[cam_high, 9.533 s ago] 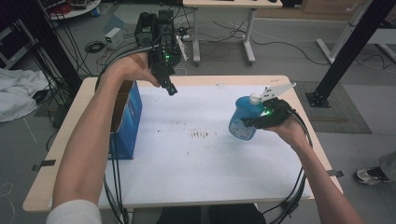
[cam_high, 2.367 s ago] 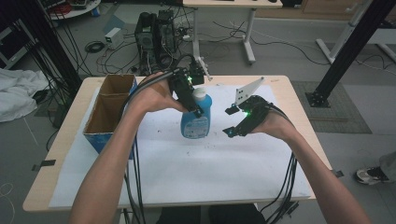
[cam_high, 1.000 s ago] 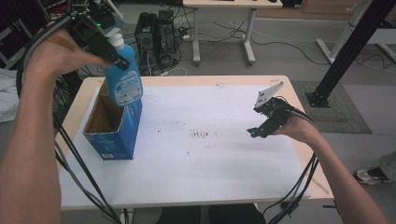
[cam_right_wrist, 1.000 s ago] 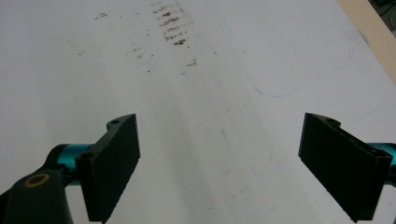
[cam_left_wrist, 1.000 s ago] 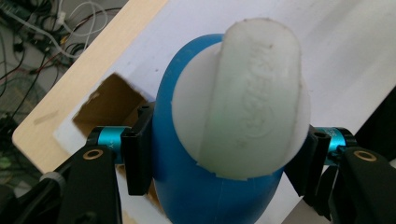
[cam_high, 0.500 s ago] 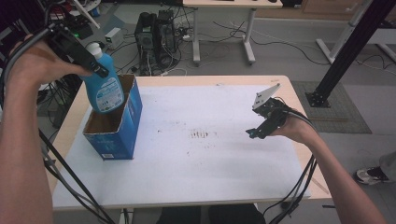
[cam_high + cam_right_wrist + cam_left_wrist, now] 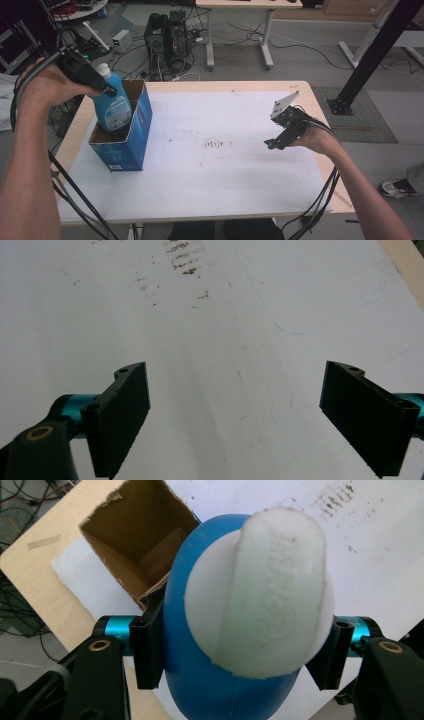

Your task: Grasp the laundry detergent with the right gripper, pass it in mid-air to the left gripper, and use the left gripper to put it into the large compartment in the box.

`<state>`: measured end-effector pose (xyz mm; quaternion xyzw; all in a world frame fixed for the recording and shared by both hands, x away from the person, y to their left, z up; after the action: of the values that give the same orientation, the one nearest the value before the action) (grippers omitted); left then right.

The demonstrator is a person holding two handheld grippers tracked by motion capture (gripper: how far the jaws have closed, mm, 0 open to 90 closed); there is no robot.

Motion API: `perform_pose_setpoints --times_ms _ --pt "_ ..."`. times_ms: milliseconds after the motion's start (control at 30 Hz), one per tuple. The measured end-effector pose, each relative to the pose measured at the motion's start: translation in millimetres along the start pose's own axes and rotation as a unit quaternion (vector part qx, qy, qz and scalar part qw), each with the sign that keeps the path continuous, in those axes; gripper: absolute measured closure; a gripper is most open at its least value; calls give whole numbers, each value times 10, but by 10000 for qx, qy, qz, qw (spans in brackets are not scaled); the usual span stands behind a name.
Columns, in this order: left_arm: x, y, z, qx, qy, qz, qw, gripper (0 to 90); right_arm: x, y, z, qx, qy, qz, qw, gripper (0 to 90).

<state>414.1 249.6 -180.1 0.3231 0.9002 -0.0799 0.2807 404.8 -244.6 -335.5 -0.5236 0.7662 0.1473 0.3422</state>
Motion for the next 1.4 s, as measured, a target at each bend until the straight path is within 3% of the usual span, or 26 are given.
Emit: perform_pose_setpoints --times_ms 233,300,333,800,1400 --pt "130 28 227 65 188 -2 9998 372 26 17 12 -8 59 92 9999 119" --pt "164 23 284 90 190 -31 9998 372 42 7 26 -38 58 44 10000 119" --pt "177 35 303 108 252 51 9996 372 46 -10 46 -20 -32 -71 10000 119" --pt "380 49 618 229 447 82 9987 372 73 -1 92 -43 -8 -115 9999 119" --pt "581 65 890 417 604 188 9971 372 121 14 126 -77 7 -78 9999 119"
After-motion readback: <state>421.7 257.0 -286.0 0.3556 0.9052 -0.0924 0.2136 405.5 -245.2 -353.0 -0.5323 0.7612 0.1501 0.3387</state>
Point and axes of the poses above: each handheld gripper's, and its own axes: z roughly forward along the jaws, x roughly out of its underside, y roughly to its left, the point moved 2 cm from there along z, roughly forward along the jaws, and after that the axes turned 13 degrees about -y, right-handed, at the moved point
